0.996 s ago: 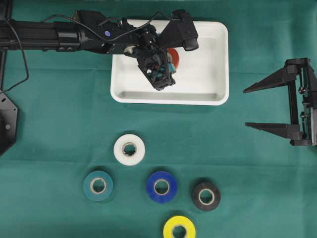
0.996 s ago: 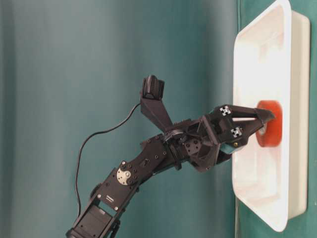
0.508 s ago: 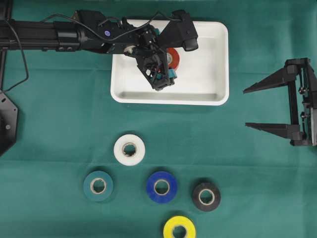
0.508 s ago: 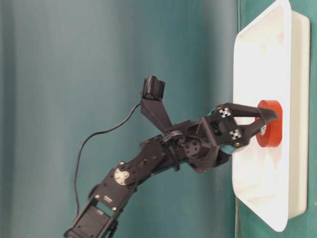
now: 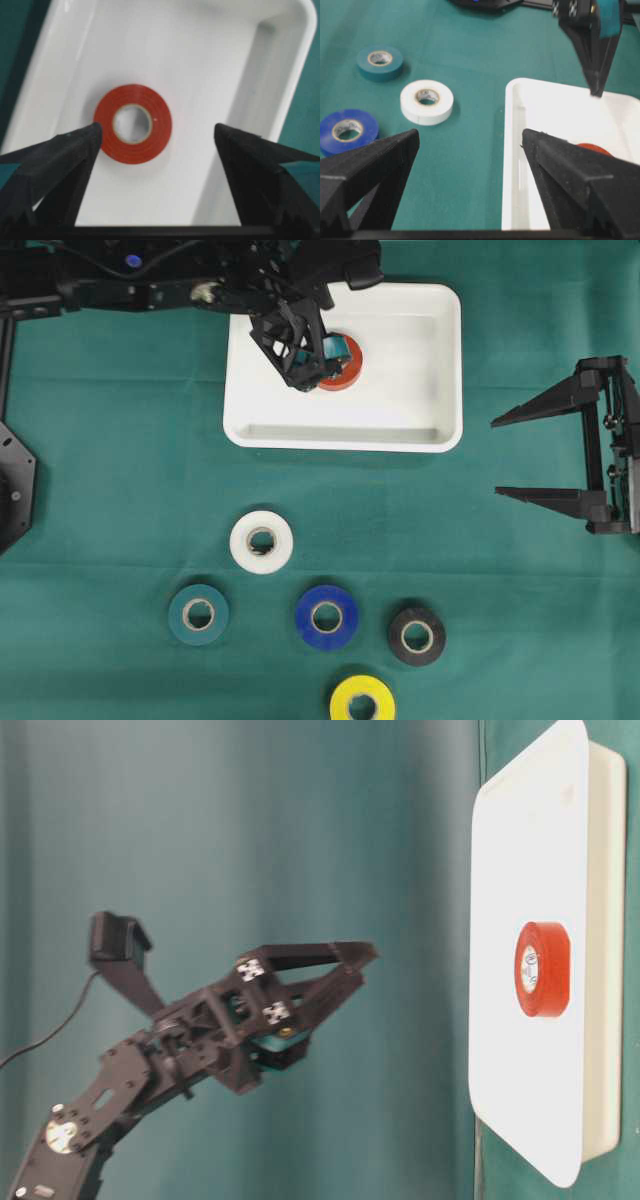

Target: Pick up the tape from a random location and place it into the white case.

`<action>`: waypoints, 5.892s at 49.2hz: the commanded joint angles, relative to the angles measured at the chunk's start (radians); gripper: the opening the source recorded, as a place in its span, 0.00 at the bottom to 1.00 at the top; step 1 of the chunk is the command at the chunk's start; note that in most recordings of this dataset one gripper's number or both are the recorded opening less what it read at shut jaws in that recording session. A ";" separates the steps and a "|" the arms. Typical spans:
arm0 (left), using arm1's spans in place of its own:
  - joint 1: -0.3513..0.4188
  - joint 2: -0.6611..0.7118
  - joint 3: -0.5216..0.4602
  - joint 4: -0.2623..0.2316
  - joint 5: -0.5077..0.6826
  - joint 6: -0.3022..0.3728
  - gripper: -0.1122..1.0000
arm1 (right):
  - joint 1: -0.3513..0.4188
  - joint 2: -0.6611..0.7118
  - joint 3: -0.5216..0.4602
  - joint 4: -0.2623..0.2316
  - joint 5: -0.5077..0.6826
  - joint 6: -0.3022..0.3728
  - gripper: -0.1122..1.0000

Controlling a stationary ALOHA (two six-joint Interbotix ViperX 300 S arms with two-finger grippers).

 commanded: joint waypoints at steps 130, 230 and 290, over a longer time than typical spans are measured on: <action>-0.233 -1.155 1.011 -0.014 -0.581 -0.032 0.98 | 0.000 -0.014 -0.023 0.002 0.021 0.002 0.93; -0.233 -1.154 1.011 -0.015 -0.578 -0.034 0.98 | 0.324 0.428 -0.311 -0.002 0.029 0.020 0.93; -0.233 -1.152 1.011 -0.015 -0.574 -0.044 0.98 | 0.325 0.638 -0.670 0.002 0.870 0.173 0.93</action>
